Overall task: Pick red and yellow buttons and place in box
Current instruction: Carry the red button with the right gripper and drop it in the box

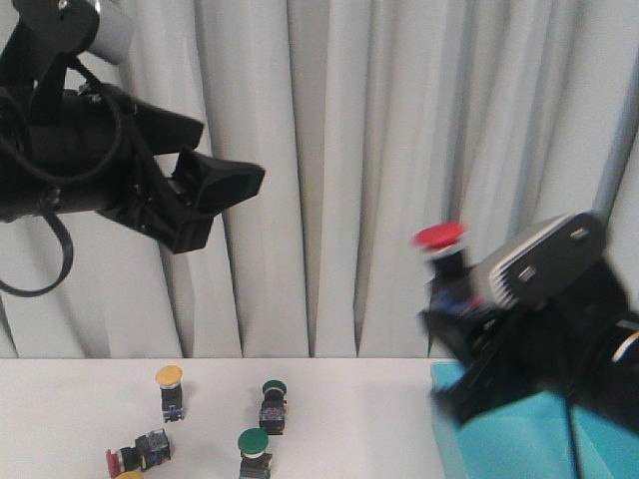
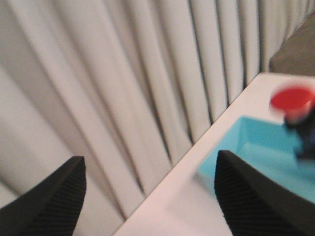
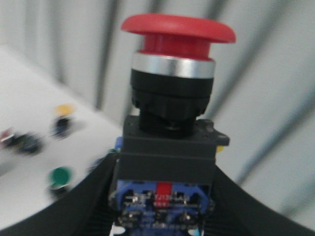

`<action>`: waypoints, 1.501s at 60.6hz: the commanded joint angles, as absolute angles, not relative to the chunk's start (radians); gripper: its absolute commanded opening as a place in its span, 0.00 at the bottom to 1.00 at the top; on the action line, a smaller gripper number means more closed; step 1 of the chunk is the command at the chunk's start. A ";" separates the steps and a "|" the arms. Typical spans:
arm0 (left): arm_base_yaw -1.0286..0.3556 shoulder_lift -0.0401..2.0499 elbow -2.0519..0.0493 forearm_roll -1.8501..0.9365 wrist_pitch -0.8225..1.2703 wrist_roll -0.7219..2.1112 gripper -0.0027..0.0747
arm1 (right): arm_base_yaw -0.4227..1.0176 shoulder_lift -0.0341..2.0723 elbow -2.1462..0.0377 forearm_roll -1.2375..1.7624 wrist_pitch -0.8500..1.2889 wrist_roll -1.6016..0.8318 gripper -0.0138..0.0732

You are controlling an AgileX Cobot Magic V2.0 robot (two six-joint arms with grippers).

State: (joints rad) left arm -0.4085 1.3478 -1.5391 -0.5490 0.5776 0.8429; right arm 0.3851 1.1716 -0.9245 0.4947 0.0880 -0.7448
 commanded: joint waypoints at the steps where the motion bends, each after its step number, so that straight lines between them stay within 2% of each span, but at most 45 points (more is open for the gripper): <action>1: -0.408 1.320 -1.567 -0.382 0.567 0.677 0.70 | 0.242 1.178 -0.961 0.503 -0.035 -0.652 0.17; 9: -0.408 1.332 -1.567 -0.152 0.628 0.481 0.70 | 0.070 1.264 -0.961 0.503 0.018 -0.616 0.17; 16: -0.408 1.350 -1.567 0.011 0.686 0.356 0.70 | -0.020 1.384 -0.961 0.503 0.117 -0.613 0.17; 36: -0.408 1.371 -1.565 0.073 0.702 0.277 0.70 | -0.037 1.736 -0.962 0.489 0.228 -0.648 0.21; 43: -0.408 1.371 -1.565 0.073 0.706 0.277 0.70 | -0.037 1.814 -0.965 0.487 0.228 -0.648 0.27; 53: -0.408 1.371 -1.565 0.073 0.709 0.277 0.70 | -0.037 1.888 -1.027 0.459 0.317 -0.648 0.47; 60: -0.408 1.371 -1.565 0.073 0.722 0.277 0.70 | -0.037 1.913 -1.073 0.457 0.387 -0.648 0.64; 68: -0.408 1.371 -1.565 0.073 0.727 0.277 0.70 | -0.037 1.903 -1.113 0.457 0.418 -0.629 0.74; 91: -0.408 1.374 -1.565 0.091 0.771 0.210 0.70 | -0.037 1.649 -1.246 0.479 0.548 -0.591 0.74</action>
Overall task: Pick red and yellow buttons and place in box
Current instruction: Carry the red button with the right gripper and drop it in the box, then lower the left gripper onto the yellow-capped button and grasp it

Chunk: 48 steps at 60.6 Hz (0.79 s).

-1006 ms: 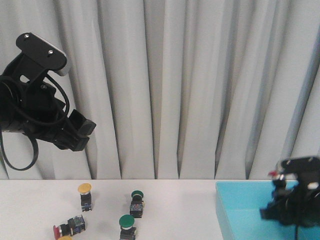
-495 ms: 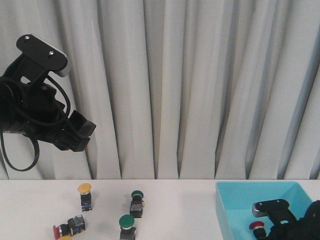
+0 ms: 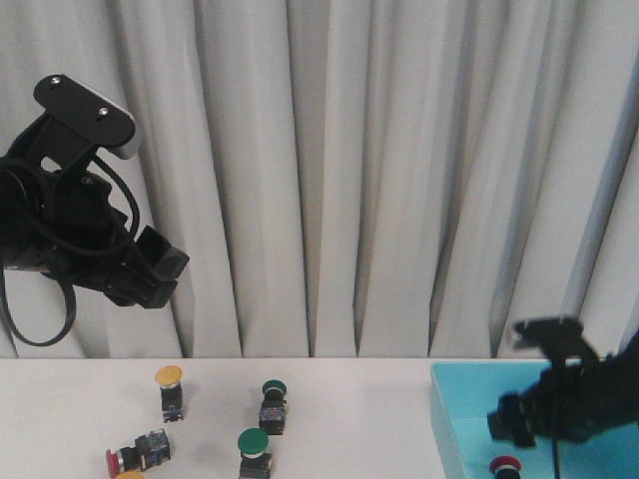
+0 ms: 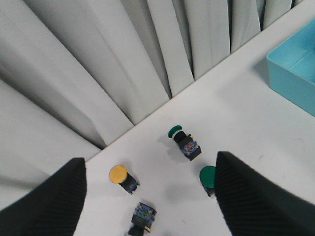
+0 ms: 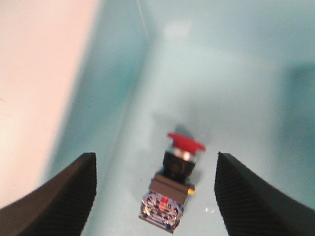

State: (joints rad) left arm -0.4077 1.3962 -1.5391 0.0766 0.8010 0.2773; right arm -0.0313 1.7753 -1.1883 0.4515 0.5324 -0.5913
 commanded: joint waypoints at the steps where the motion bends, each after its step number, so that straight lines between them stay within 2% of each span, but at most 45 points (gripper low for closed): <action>1: -0.408 1.378 -1.565 0.099 0.776 0.193 0.70 | -0.037 1.629 -1.251 0.487 0.559 -0.591 0.74; 16: -0.408 1.498 -1.565 0.358 0.858 -0.064 0.70 | -0.037 1.400 -1.301 0.579 0.704 -0.592 0.74; 38: -0.388 1.776 -1.565 0.355 0.978 -0.092 0.70 | -0.035 1.108 -1.301 0.601 0.799 -0.591 0.74; 48: -0.351 1.869 -1.566 0.308 1.050 -0.090 0.64 | -0.034 1.041 -1.301 0.601 0.818 -0.584 0.74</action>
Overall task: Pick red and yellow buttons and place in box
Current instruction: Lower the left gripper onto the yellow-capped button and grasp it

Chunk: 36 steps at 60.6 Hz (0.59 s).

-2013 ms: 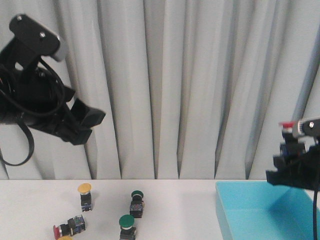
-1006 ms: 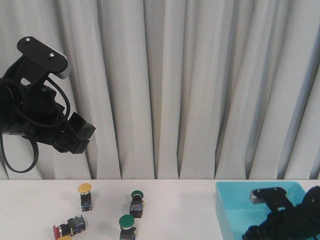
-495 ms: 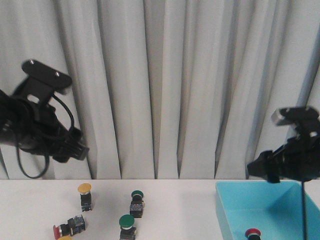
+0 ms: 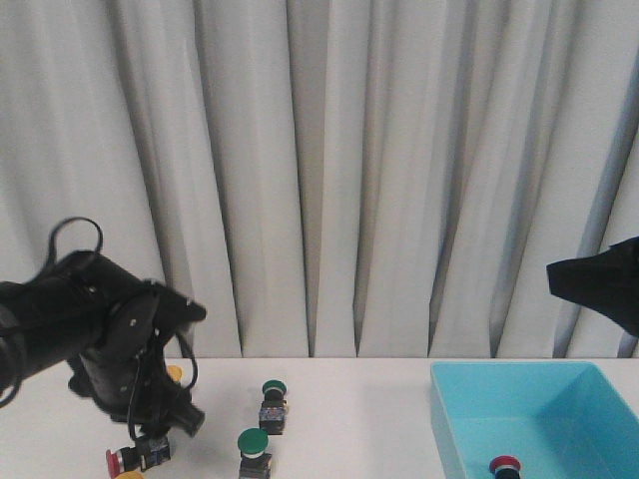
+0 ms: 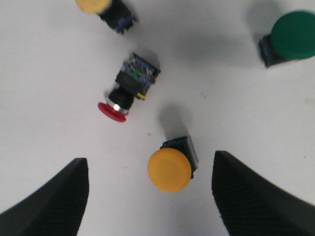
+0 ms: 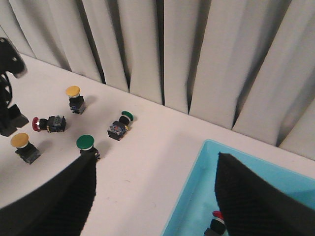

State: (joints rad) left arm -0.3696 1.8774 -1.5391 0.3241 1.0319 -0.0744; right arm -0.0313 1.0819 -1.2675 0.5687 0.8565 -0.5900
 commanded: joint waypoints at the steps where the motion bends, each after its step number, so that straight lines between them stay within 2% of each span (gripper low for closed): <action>1: -0.346 1.878 -1.566 0.301 1.058 -0.088 0.63 | -0.033 1.038 -1.301 0.600 0.820 -0.582 0.74; 13: -0.320 1.927 -1.566 0.288 1.092 -0.092 0.58 | 0.060 1.029 -1.296 0.566 0.840 -0.580 0.74; 24: -0.320 1.930 -1.566 0.250 1.079 -0.092 0.58 | 0.135 1.029 -1.293 0.492 0.838 -0.543 0.74; 36: -0.320 1.932 -1.566 0.231 1.080 -0.096 0.59 | 0.151 1.029 -1.293 0.463 0.837 -0.534 0.74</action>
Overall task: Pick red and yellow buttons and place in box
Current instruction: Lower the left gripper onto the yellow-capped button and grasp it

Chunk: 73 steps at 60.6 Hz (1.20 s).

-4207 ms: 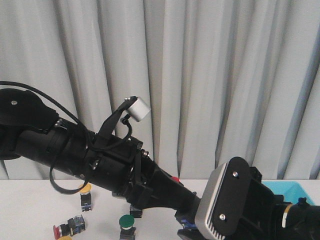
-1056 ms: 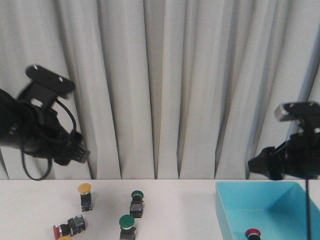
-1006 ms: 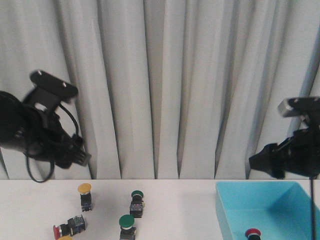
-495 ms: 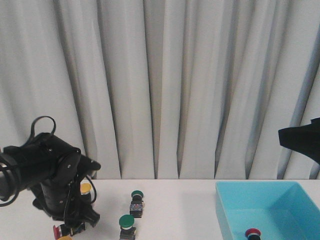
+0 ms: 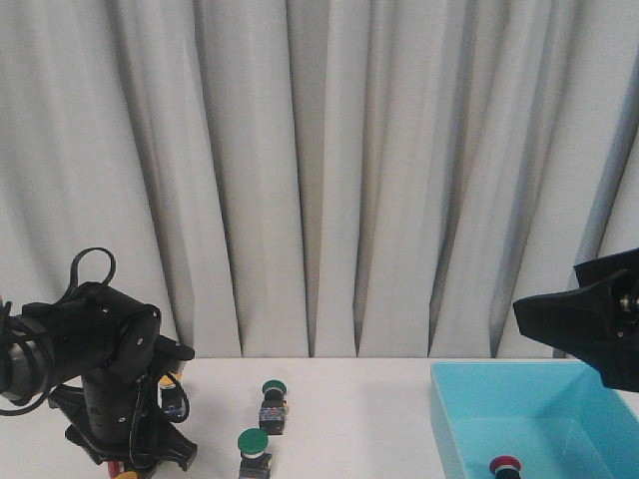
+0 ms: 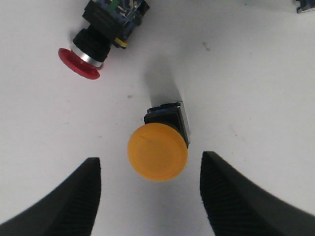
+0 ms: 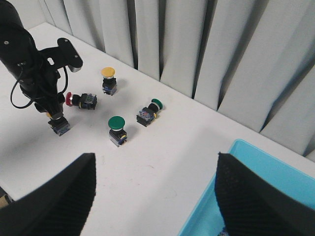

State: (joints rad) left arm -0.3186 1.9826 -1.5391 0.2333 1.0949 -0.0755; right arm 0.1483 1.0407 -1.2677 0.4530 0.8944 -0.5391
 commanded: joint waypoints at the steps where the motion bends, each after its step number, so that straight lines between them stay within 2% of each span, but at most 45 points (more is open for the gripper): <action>1: -0.320 1.932 -1.566 0.231 1.080 -0.100 0.59 | 0.151 1.029 -1.293 0.463 0.837 -0.534 0.74; 12: -0.320 1.939 -1.566 0.231 1.095 -0.158 0.71 | 0.151 1.029 -1.293 0.463 0.836 -0.536 0.74; 23: -0.320 2.009 -1.566 0.226 1.197 -0.170 0.82 | 0.151 1.029 -1.293 0.464 0.838 -0.536 0.74; 33: -0.320 2.050 -1.566 0.224 1.214 -0.170 0.82 | 0.151 1.029 -1.293 0.464 0.840 -0.531 0.74; 73: -0.320 2.051 -1.567 0.224 1.071 -0.197 0.77 | 0.151 1.029 -1.293 0.464 0.836 -0.513 0.74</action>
